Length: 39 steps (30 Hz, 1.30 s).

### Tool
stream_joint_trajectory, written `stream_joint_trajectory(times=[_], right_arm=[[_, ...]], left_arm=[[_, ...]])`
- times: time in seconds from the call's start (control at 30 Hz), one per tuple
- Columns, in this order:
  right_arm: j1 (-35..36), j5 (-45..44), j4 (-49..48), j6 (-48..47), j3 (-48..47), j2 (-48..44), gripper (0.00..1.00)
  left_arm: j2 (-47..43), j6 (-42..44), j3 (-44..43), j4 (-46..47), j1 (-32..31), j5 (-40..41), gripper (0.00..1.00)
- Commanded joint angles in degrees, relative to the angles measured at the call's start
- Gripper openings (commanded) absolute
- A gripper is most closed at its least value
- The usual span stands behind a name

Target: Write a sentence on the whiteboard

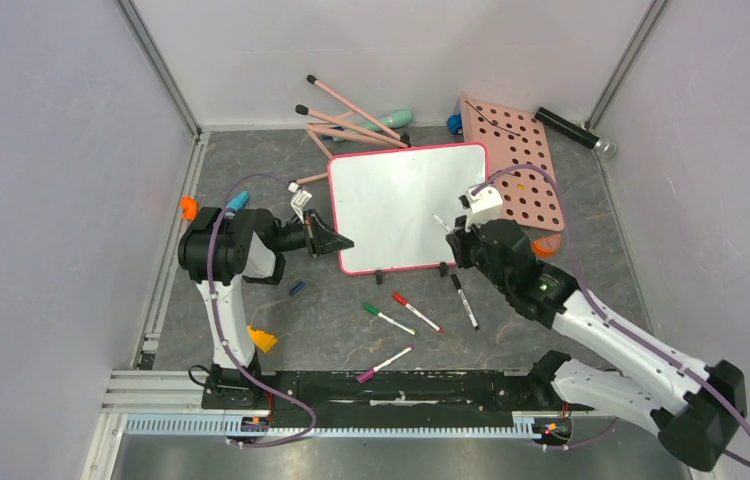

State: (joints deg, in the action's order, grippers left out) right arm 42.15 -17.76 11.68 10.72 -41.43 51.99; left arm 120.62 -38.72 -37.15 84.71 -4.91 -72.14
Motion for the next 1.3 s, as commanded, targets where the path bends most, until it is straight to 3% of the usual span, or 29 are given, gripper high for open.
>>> stream_joint_trajectory(times=[0.0, 0.23, 0.63, 1.07, 1.27], right_arm=[[0.13, 1.90, -1.91, 2.51, -7.62, 6.56, 0.00], [1.68, 5.99, -2.71, 2.42, -20.34, 20.86, 0.00], [10.92, -2.69, -0.15, 0.11, -41.31, 39.36, 0.00], [11.35, -8.59, 3.12, -0.08, -52.81, 47.90, 0.00], [11.29, -8.79, 3.27, -0.08, -53.67, 49.16, 0.00]], left_arm=[[1.74, 11.61, 1.26, 4.50, 0.51, 5.97, 0.02], [0.56, 14.68, 3.23, 4.50, 0.35, 7.42, 0.02], [1.77, 14.02, 2.17, 4.52, 0.11, 6.26, 0.02], [1.96, 13.94, 1.98, 4.50, 0.16, 5.87, 0.02], [1.86, 14.26, 2.01, 4.50, 0.16, 5.87, 0.02]])
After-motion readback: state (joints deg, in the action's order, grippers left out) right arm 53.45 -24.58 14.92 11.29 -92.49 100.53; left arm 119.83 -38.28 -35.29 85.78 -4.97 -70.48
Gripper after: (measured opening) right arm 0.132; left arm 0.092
